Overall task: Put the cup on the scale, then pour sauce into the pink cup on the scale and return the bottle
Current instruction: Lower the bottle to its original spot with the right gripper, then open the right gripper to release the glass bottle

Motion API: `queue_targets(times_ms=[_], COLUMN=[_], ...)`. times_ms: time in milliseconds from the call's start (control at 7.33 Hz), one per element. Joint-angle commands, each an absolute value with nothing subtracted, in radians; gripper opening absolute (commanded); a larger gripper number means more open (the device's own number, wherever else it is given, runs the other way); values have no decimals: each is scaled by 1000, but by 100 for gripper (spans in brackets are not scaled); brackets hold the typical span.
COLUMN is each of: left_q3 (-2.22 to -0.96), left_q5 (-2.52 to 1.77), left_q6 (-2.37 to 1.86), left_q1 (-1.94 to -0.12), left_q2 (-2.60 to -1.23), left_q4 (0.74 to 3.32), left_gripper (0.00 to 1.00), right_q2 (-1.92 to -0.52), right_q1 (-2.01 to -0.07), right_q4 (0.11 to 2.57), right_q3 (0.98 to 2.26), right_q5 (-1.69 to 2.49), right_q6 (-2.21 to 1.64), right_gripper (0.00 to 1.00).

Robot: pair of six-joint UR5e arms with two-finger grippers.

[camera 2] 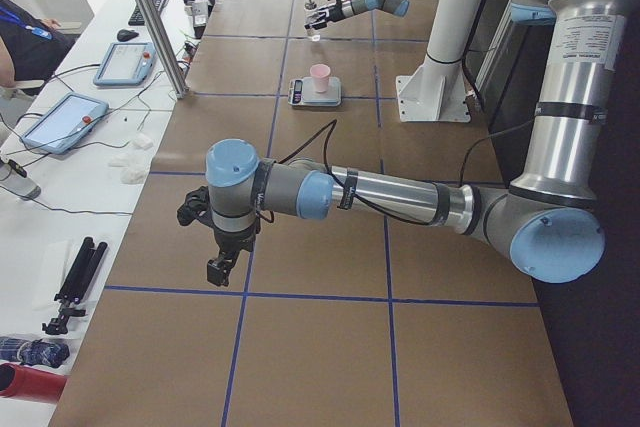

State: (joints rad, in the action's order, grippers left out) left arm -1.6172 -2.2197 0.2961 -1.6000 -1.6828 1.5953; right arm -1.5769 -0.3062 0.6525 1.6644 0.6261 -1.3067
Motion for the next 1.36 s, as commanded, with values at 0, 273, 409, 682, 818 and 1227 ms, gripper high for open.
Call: queue_targets(times_ms=[0, 273, 409, 682, 818, 1227], left_q3=[-1617, -1617, -1618, -1617, -1618, -1618], left_q5=[-2220, -2220, -2220, -2220, -2220, -2218], left_q6=[296, 296, 296, 296, 296, 296], left_q1=[-1600, -1600, -1600, -1600, -1600, -1600], left_q2=[-1683, -1683, -1683, -1683, -1684, -1684], left_q4=[1595, 1595, 1595, 1595, 1595, 1595], left_gripper=[100, 100, 100, 100, 100, 100], right_q2=[-1577, -1578, -1578, -1578, -1577, -1577], right_q1=[-305, -304, -304, -305, -305, -305], right_q4=[653, 652, 652, 652, 652, 652], right_q3=[1664, 1649, 1648, 1649, 1651, 1654], right_q5=[626, 624, 624, 624, 626, 626], right_q6=[-1299, -1295, -1293, -1293, -1293, -1293], right_gripper=[44, 54, 58, 65, 83, 94])
